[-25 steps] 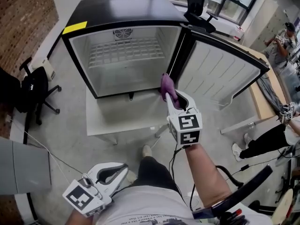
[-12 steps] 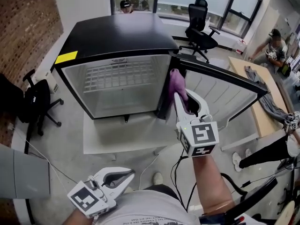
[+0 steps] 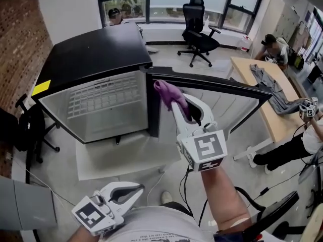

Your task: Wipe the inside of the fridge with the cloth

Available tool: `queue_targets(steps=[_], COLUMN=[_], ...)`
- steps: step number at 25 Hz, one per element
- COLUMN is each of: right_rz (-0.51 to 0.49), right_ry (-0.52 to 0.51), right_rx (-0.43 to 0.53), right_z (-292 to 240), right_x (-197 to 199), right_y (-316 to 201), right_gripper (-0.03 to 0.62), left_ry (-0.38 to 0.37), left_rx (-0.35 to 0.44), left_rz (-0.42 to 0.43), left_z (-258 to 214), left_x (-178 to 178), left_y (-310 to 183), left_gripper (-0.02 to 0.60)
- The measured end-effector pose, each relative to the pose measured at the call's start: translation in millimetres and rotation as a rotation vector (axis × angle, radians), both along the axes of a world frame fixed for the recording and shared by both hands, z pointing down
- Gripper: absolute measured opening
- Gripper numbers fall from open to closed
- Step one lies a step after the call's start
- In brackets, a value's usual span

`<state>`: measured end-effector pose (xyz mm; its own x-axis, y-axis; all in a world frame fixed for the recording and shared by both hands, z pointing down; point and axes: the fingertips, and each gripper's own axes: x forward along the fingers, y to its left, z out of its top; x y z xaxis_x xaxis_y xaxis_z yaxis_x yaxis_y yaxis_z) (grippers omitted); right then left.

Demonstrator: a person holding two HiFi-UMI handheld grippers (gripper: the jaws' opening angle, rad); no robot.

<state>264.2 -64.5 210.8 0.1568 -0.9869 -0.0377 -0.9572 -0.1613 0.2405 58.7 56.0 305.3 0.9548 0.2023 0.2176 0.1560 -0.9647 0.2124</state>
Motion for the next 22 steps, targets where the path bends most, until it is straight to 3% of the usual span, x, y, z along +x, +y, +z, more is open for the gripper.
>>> queue_targets(steps=[13, 22], right_rz=[0.115, 0.241], right_ry=[-0.022, -0.043], right_rx=[-0.01, -0.009], right_z=[10, 18], right_x=[82, 139], right_y=[67, 124], right_gripper=[0.075, 0.075], left_ry=[-0.01, -0.016], left_rx=[0.045, 0.011], left_rz=[0.076, 0.149], left_z=[9, 5], left_x=[57, 90], left_y=[14, 47], left_gripper=[0.005, 0.005])
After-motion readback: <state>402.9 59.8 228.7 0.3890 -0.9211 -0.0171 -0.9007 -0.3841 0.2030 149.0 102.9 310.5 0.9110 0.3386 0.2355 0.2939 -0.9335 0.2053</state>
